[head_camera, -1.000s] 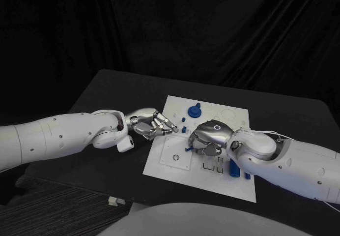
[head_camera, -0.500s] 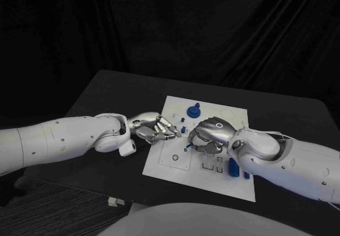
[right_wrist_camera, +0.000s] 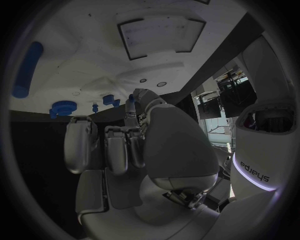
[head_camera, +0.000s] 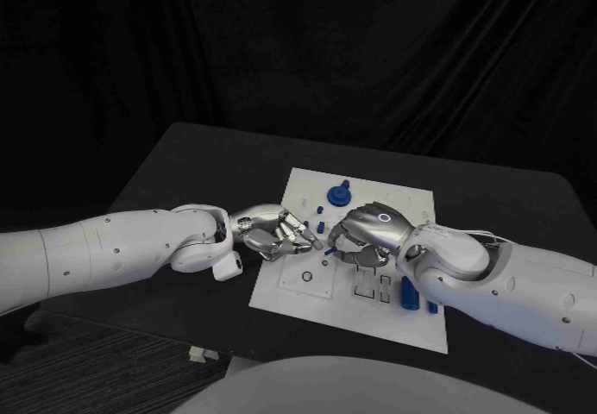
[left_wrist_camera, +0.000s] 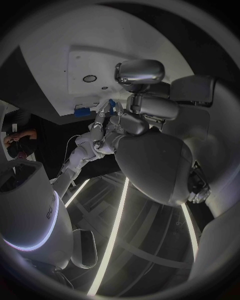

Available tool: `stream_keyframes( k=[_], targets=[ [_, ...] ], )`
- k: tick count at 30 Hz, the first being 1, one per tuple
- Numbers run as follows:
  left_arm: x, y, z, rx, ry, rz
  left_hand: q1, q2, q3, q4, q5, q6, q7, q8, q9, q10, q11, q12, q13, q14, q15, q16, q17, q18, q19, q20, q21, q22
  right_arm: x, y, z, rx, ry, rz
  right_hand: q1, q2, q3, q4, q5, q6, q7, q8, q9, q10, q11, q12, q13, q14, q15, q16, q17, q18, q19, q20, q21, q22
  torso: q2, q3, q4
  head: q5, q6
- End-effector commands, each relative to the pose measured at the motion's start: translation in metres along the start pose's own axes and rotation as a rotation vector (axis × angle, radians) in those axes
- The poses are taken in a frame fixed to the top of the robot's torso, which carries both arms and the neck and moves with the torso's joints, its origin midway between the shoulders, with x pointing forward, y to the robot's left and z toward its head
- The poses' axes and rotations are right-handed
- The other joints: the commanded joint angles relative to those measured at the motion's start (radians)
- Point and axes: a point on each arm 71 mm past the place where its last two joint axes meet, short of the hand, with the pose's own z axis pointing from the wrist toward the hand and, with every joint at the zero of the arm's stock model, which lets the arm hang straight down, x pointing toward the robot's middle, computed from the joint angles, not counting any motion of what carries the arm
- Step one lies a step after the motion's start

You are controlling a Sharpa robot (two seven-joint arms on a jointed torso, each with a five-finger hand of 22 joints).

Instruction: Assemble the parts on the task board

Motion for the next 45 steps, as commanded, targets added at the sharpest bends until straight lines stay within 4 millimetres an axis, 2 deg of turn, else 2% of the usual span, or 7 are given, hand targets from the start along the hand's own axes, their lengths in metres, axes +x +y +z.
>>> stream_keyframes(
  k=[1, 7, 17, 45],
  targets=[
    [0.002, 0.001, 0.002, 0.001, 0.020, -0.014, 0.004, -0.005, 0.007, -0.001, 0.007, 0.002, -0.001, -0.007, -0.001, 0.218, -0.065, 0.202, 0.597, 0.105, -0.005, 0.003, 0.263, 0.001, -0.001, 0.004, 0.000, 0.135, -0.003, 0.000, 0.001, 0.018, -0.023, -0.006, -0.002, 0.008, 0.003, -0.005, 0.003, 0.018, -0.013, 0.007, 0.030, 0.106, -0.008, 0.004, 0.263, 0.103, -0.006, 0.003, 0.263, -0.015, 0.005, 0.001, 0.004, 0.201, 0.001, -0.0001, 0.0002, 0.002, 0.000],
    [0.004, 0.002, 0.005, -0.008, 0.030, -0.019, 0.003, -0.006, 0.009, 0.000, 0.007, -0.003, 0.000, -0.009, -0.001, 0.218, -0.064, 0.202, 0.597, 0.105, -0.005, 0.003, 0.263, 0.001, -0.001, 0.004, 0.000, 0.135, -0.003, 0.002, 0.002, 0.008, -0.028, -0.004, -0.002, 0.008, 0.003, -0.006, 0.003, 0.018, -0.013, 0.006, 0.030, 0.106, -0.008, 0.004, 0.263, 0.103, -0.007, 0.003, 0.263, -0.015, 0.006, 0.001, 0.005, 0.201, 0.000, -0.0002, 0.0018, 0.000, 0.000],
    [0.005, 0.005, 0.008, -0.026, 0.044, -0.024, 0.000, -0.009, 0.012, 0.001, 0.006, -0.013, 0.001, -0.012, -0.003, 0.218, -0.064, 0.202, 0.597, 0.105, -0.004, 0.003, 0.263, 0.002, -0.005, 0.005, -0.003, 0.134, -0.004, 0.006, 0.003, -0.004, -0.035, -0.001, -0.002, 0.007, 0.003, -0.007, 0.002, 0.017, -0.012, 0.005, 0.030, 0.106, -0.008, 0.004, 0.263, 0.103, -0.007, 0.003, 0.263, -0.015, 0.006, 0.000, 0.006, 0.201, 0.000, 0.0000, -0.0003, 0.002, 0.000],
    [0.004, 0.012, 0.011, -0.087, 0.063, -0.031, -0.005, -0.015, 0.016, 0.003, 0.005, -0.043, 0.002, -0.014, -0.006, 0.218, -0.064, 0.202, 0.597, 0.105, -0.004, 0.003, 0.263, 0.006, -0.019, 0.006, -0.013, 0.128, -0.008, 0.013, 0.003, -0.029, -0.069, 0.007, 0.002, 0.007, 0.005, -0.010, 0.000, 0.015, -0.011, 0.002, 0.030, 0.106, -0.008, 0.004, 0.263, 0.103, -0.007, 0.003, 0.263, -0.015, 0.007, 0.000, 0.007, 0.202, 0.000, -0.0003, 0.0004, 0.006, 0.000]
  ],
)
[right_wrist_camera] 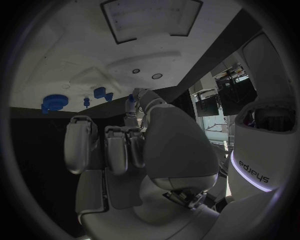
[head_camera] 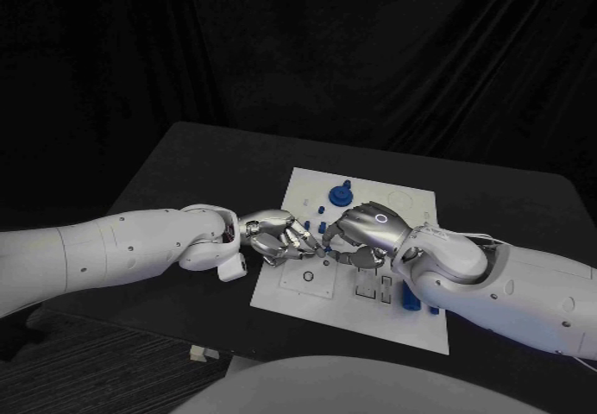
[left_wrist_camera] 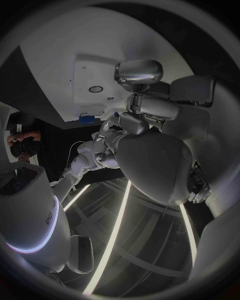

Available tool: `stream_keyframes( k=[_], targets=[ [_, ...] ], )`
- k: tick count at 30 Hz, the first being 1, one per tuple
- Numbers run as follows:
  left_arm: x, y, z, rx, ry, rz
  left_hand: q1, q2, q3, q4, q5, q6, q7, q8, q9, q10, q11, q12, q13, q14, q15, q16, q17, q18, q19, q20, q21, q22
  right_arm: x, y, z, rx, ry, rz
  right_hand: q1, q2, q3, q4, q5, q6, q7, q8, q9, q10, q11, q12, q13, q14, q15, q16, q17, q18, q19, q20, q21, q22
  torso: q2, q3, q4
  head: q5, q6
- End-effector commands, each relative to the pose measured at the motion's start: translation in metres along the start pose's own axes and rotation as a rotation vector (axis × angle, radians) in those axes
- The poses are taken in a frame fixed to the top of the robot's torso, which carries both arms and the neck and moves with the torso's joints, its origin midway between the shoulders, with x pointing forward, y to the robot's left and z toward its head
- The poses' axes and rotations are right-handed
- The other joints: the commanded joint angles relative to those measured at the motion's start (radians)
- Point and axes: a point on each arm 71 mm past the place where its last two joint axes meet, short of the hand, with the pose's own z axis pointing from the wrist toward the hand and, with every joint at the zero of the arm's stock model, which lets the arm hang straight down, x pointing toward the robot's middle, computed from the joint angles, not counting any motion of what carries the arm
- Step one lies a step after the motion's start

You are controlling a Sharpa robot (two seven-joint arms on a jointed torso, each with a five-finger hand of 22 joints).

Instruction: Assemble the parts on the task board

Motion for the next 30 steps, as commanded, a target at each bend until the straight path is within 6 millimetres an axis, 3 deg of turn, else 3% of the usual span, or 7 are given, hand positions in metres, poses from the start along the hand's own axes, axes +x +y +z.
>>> stream_keyframes(
  k=[1, 30],
  targets=[
    [0.0021, 0.0011, 0.0014, -0.009, 0.018, -0.011, 0.001, -0.011, 0.008, 0.000, 0.005, -0.005, 0.001, -0.006, -0.001, 0.218, -0.064, 0.202, 0.597, 0.104, -0.005, 0.003, 0.263, 0.006, -0.007, 0.001, -0.004, 0.128, -0.0032, 0.0013, 0.0000, -0.001, -0.029, -0.005, 0.001, 0.009, 0.005, -0.005, 0.002, 0.017, -0.009, 0.005, 0.025, 0.106, -0.008, 0.004, 0.263, 0.103, -0.007, 0.003, 0.263, -0.016, 0.007, 0.000, 0.002, 0.202, 0.000, 0.0002, 0.0000, 0.001, 0.000],
    [0.0014, 0.0031, 0.0030, -0.019, 0.029, 0.074, -0.003, -0.012, 0.013, 0.000, 0.002, -0.033, 0.001, -0.007, -0.002, 0.218, -0.065, 0.202, 0.597, 0.104, -0.004, 0.003, 0.263, 0.007, -0.013, 0.002, -0.009, 0.127, -0.0031, 0.0088, -0.0002, -0.022, 0.000, 0.004, 0.005, 0.008, 0.008, -0.009, 0.004, 0.013, -0.007, 0.001, 0.024, 0.106, -0.007, 0.004, 0.263, 0.103, -0.007, 0.003, 0.263, -0.015, 0.005, 0.000, -0.003, 0.201, 0.000, -0.0003, 0.0009, 0.007, 0.000]
  ],
)
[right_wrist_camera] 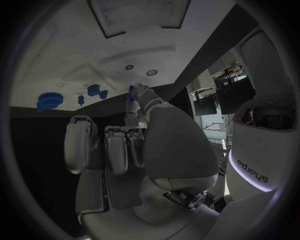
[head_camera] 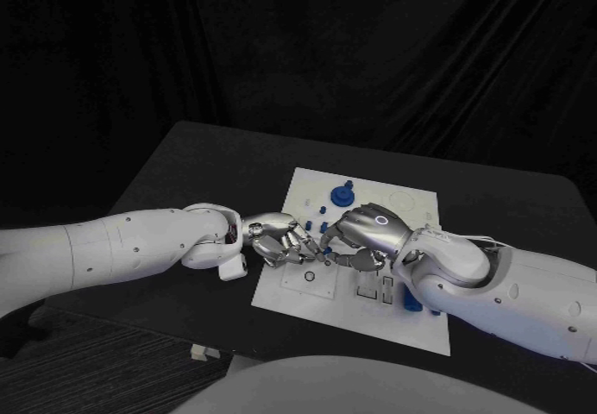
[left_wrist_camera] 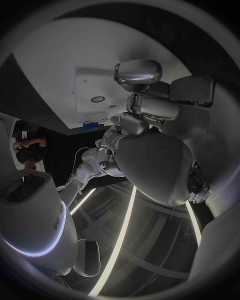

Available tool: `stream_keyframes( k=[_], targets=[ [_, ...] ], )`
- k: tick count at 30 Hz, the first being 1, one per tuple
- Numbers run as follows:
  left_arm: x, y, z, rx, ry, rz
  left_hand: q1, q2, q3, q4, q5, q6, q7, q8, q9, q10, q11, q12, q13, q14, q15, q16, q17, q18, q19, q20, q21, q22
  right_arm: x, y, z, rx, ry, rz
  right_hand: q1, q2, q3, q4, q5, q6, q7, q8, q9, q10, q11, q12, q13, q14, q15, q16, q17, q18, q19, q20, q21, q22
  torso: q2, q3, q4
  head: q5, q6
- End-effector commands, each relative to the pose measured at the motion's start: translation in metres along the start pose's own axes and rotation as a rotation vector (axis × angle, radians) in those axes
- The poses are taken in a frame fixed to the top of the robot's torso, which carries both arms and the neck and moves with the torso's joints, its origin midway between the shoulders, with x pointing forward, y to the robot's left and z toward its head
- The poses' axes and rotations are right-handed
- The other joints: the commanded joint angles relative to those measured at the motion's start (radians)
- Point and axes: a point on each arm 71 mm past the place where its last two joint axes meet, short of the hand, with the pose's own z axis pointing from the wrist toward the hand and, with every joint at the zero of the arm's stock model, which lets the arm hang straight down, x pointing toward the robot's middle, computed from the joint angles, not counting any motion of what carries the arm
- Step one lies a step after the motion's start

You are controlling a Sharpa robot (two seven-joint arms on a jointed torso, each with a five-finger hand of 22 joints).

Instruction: Assemble the parts on the task board

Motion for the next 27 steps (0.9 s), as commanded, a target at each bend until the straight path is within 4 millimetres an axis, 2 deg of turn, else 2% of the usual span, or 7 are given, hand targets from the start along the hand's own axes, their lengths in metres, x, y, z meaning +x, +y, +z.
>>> stream_keyframes(
  k=[1, 6, 11, 16, 27],
  targets=[
    [0.001, -0.001, 0.001, 0.013, 0.000, 0.009, 0.000, -0.007, 0.008, 0.000, 0.002, -0.008, 0.001, -0.007, -0.001, 0.215, -0.067, 0.202, 0.597, 0.102, -0.006, 0.003, 0.263, 0.007, -0.006, 0.002, -0.006, 0.127, 0.000, 0.001, 0.000, -0.002, 0.010, -0.005, -0.002, 0.010, 0.004, -0.002, 0.002, 0.011, -0.001, 0.000, 0.001, 0.106, -0.007, 0.004, 0.263, 0.103, -0.007, 0.003, 0.263, -0.014, 0.004, 0.000, -0.005, 0.200, 0.000, -0.0001, 0.0005, 0.000, 0.000],
    [0.001, -0.001, 0.000, 0.011, 0.000, 0.009, 0.001, -0.006, 0.009, 0.000, 0.002, -0.002, 0.000, -0.006, 0.000, 0.215, -0.067, 0.202, 0.597, 0.102, -0.006, 0.003, 0.263, 0.007, -0.006, 0.002, -0.006, 0.127, 0.000, 0.000, 0.000, 0.003, 0.022, -0.005, -0.002, 0.010, 0.004, -0.003, 0.002, 0.010, -0.001, -0.002, 0.000, 0.106, -0.006, 0.004, 0.263, 0.103, -0.007, 0.003, 0.263, -0.014, 0.002, 0.000, -0.007, 0.199, 0.000, -0.0003, 0.0001, 0.001, 0.000],
    [0.000, 0.000, -0.001, 0.010, -0.003, 0.009, -0.001, -0.004, 0.014, -0.001, 0.002, 0.029, 0.002, 0.002, 0.005, 0.215, -0.065, 0.202, 0.597, 0.102, -0.006, 0.003, 0.263, 0.007, -0.005, 0.002, -0.006, 0.128, 0.001, -0.001, 0.000, 0.009, 0.036, -0.005, -0.001, 0.010, 0.005, -0.004, 0.001, 0.008, 0.000, -0.003, 0.000, 0.106, -0.005, 0.004, 0.263, 0.103, -0.006, 0.003, 0.263, -0.013, 0.001, 0.000, -0.010, 0.199, 0.000, 0.0002, 0.0001, 0.002, 0.000],
    [0.000, -0.001, -0.009, 0.020, -0.025, 0.012, -0.001, -0.005, 0.017, -0.002, 0.004, 0.035, 0.003, 0.005, 0.006, 0.215, -0.063, 0.202, 0.597, 0.102, -0.004, 0.003, 0.263, 0.009, -0.015, 0.003, -0.013, 0.124, 0.003, -0.002, -0.002, 0.019, 0.064, -0.007, 0.001, 0.009, 0.006, -0.006, 0.002, 0.007, 0.001, -0.005, 0.000, 0.106, -0.005, 0.004, 0.263, 0.103, -0.006, 0.003, 0.263, -0.013, 0.001, 0.000, -0.010, 0.198, 0.000, 0.0001, 0.0000, 0.001, 0.000],
    [-0.001, -0.002, -0.030, 0.043, -0.082, 0.022, -0.001, -0.008, 0.021, -0.004, 0.007, 0.044, 0.004, 0.008, 0.008, 0.215, -0.060, 0.202, 0.597, 0.102, -0.002, 0.003, 0.263, 0.009, -0.016, 0.004, -0.014, 0.124, 0.007, 0.001, -0.003, -0.028, 0.114, -0.149, 0.002, 0.006, 0.006, -0.008, -0.002, 0.005, 0.003, -0.008, 0.000, 0.106, -0.003, 0.004, 0.263, 0.103, -0.005, 0.003, 0.263, -0.014, 0.003, 0.001, -0.007, 0.199, -0.001, 0.0001, -0.0001, 0.015, 0.000]
  ],
)
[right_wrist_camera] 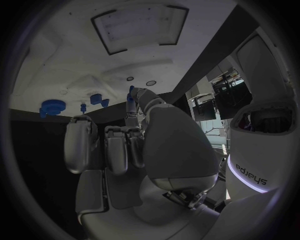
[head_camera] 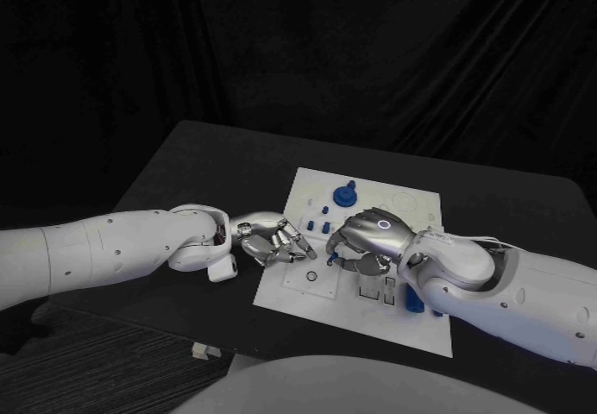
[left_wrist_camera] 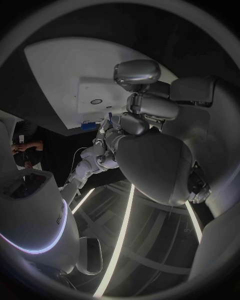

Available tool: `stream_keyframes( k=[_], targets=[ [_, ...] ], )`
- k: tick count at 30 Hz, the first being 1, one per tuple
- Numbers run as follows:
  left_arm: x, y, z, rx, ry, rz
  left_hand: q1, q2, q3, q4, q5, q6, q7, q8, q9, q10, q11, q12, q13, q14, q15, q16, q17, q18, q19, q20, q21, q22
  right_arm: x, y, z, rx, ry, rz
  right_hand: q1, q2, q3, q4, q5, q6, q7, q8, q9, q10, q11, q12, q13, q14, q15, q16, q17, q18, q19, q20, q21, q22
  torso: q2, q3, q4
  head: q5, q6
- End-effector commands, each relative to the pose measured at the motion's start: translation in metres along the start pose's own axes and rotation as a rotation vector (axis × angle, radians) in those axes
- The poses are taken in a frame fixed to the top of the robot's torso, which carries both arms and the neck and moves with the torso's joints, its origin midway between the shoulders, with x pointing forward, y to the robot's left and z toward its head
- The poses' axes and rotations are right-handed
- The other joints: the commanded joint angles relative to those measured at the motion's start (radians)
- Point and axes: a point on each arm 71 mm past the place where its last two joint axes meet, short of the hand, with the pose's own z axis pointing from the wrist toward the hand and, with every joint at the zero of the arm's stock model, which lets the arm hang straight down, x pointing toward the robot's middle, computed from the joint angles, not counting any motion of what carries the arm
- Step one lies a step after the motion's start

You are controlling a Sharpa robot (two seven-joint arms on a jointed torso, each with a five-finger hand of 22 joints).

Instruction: Assemble the parts on the task board

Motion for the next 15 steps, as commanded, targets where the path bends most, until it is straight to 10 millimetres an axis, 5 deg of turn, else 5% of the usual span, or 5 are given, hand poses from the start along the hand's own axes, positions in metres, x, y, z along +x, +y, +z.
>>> stream_keyframes(
  k=[1, 15],
  targets=[
    [-0.001, -0.003, -0.003, 0.040, -0.032, 0.012, -0.001, -0.008, 0.007, -0.001, 0.007, 0.005, 0.000, 0.004, 0.001, 0.213, -0.059, 0.202, 0.597, 0.106, -0.002, 0.003, 0.263, 0.009, -0.007, 0.002, -0.007, 0.124, 0.002, 0.003, 0.000, -0.022, 0.044, -0.115, 0.005, 0.003, 0.001, -0.003, -0.002, 0.000, 0.004, 0.005, 0.001, 0.106, -0.003, 0.004, 0.263, 0.103, -0.005, 0.003, 0.263, -0.014, 0.002, 0.001, -0.002, 0.199, -0.001, 0.0002, -0.0002, 0.005, 0.000],
    [-0.002, -0.004, -0.014, 0.050, -0.058, 0.016, -0.001, -0.009, 0.008, -0.001, 0.008, 0.009, 0.000, 0.005, 0.002, 0.213, -0.057, 0.202, 0.597, 0.106, -0.001, 0.003, 0.263, 0.009, -0.008, 0.003, -0.008, 0.124, 0.000, 0.012, 0.005, -0.064, 0.028, -0.223, 0.007, 0.002, 0.001, -0.005, -0.004, 0.000, 0.004, 0.003, 0.001, 0.106, -0.002, 0.004, 0.263, 0.103, -0.004, 0.003, 0.263, -0.014, 0.002, 0.001, -0.003, 0.199, -0.002, -0.0005, 0.0014, 0.013, 0.000]
  ],
)
